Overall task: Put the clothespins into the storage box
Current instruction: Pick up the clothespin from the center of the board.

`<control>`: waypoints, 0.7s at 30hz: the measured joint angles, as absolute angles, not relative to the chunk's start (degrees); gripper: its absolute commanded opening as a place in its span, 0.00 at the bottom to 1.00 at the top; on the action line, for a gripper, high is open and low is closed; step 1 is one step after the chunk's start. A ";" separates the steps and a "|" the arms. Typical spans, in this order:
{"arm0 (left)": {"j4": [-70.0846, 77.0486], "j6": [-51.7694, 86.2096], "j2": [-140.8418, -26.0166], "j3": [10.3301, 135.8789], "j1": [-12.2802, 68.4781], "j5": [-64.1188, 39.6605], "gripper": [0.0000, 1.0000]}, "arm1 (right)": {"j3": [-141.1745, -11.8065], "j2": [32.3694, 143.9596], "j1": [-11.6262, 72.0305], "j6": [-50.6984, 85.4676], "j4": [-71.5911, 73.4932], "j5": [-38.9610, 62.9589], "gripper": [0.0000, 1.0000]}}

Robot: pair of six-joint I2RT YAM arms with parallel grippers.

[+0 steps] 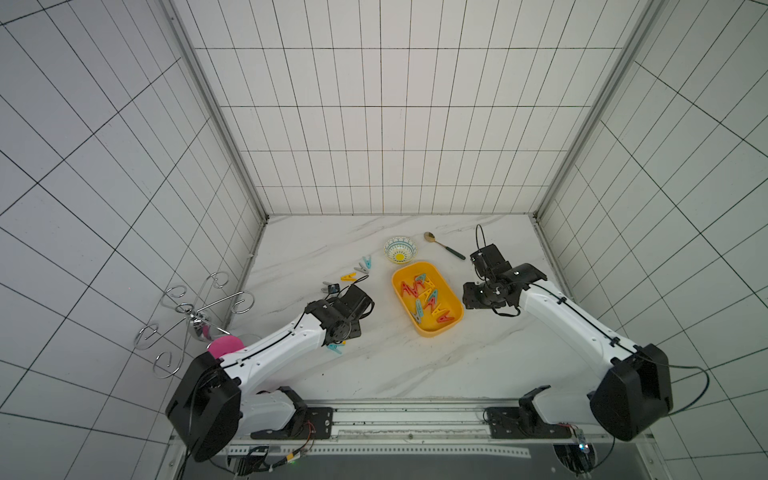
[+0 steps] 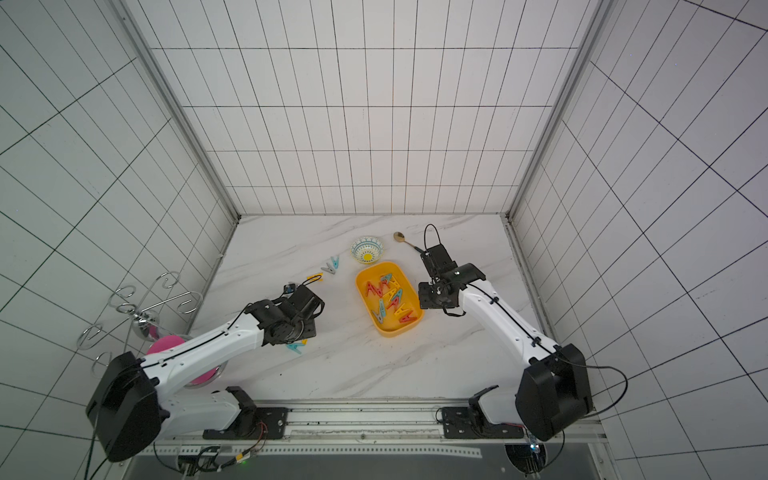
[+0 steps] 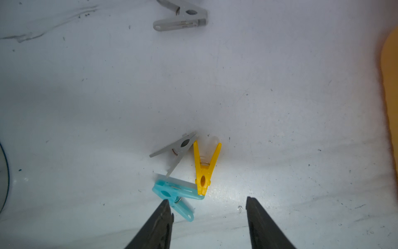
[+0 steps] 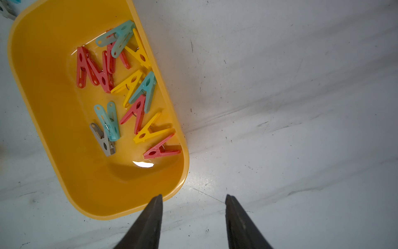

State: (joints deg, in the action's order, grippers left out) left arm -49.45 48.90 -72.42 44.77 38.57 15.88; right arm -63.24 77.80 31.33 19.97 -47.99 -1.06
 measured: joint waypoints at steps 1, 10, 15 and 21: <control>-48.69 49.10 -72.97 44.14 38.57 15.64 0.56 | -63.24 77.80 31.51 19.99 -47.97 -1.19 0.51; -43.66 49.04 -76.20 41.08 37.58 14.15 0.52 | -63.24 77.78 31.57 20.05 -47.97 -1.80 0.50; -41.69 47.94 -77.93 40.77 35.40 13.80 0.51 | -63.24 77.80 31.57 20.12 -47.86 -1.80 0.50; -38.33 46.63 -79.66 39.90 33.65 12.32 0.47 | -63.24 79.15 31.57 20.16 -47.68 -1.80 0.50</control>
